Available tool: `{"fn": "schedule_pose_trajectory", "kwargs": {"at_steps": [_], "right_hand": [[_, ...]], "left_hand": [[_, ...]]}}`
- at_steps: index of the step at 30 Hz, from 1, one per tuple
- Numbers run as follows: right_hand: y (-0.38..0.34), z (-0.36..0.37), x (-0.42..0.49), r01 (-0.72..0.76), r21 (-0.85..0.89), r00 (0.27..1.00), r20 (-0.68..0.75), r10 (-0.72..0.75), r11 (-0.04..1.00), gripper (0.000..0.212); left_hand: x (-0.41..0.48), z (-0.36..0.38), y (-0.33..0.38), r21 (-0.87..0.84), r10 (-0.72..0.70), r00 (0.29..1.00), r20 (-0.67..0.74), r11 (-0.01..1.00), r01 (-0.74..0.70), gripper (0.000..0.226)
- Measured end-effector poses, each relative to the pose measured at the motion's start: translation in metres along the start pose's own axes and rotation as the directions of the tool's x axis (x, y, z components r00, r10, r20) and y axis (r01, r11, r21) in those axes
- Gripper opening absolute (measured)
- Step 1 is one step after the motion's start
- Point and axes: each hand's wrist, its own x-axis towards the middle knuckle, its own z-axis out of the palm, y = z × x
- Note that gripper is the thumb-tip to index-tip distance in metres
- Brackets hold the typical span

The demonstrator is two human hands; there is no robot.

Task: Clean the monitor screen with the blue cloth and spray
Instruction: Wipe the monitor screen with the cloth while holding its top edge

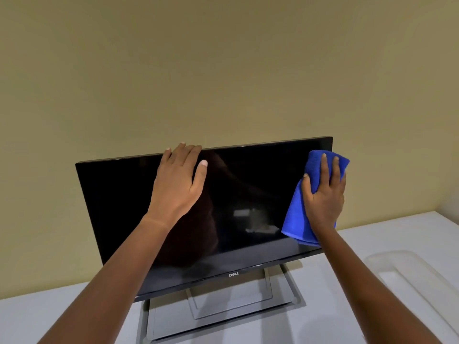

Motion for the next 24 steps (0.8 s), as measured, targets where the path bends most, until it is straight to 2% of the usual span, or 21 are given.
{"fn": "schedule_pose_trajectory", "kwargs": {"at_steps": [4, 6, 11, 15, 17, 19, 21, 24], "right_hand": [[-0.018, 0.011, -0.016, -0.168, 0.059, 0.984, -0.045, 0.171, 0.984, 0.055], [-0.038, 0.017, -0.030, -0.199, 0.059, 0.978, -0.044, 0.202, 0.978, 0.054], [-0.084, 0.034, -0.083, 0.029, -0.071, 0.999, -0.036, -0.032, 0.997, 0.053], [-0.110, 0.048, -0.131, 0.272, -0.063, 0.962, 0.039, -0.270, 0.960, 0.059], [-0.118, 0.053, -0.153, 0.490, -0.079, 0.871, 0.086, -0.484, 0.868, 0.062], [-0.118, 0.056, -0.164, 0.691, -0.126, 0.723, 0.142, -0.676, 0.712, 0.065], [-0.112, 0.055, -0.159, 0.791, -0.133, 0.611, 0.146, -0.778, 0.597, 0.064], [-0.097, 0.045, -0.132, 0.864, -0.119, 0.501, 0.120, -0.857, 0.489, 0.058]], "left_hand": [[-0.002, 0.002, -0.004, 0.022, 0.023, 0.999, -0.039, 1.000, -0.023, 0.062], [-0.002, 0.004, -0.002, 0.019, 0.018, 0.999, -0.049, 1.000, -0.017, 0.064], [0.001, 0.005, -0.001, -0.004, -0.016, 0.997, -0.077, 1.000, 0.015, 0.066], [0.001, 0.004, -0.001, -0.007, -0.011, 0.996, -0.090, 1.000, 0.010, 0.065], [0.000, 0.004, -0.002, -0.002, -0.005, 0.995, -0.096, 1.000, 0.005, 0.064], [-0.002, 0.004, -0.002, 0.001, 0.000, 0.995, -0.103, 1.000, 0.000, 0.063], [-0.003, 0.004, -0.002, 0.002, 0.001, 0.995, -0.104, 1.000, -0.001, 0.063], [-0.002, 0.003, -0.001, -0.012, -0.011, 0.994, -0.110, 1.000, 0.010, 0.063]]}}
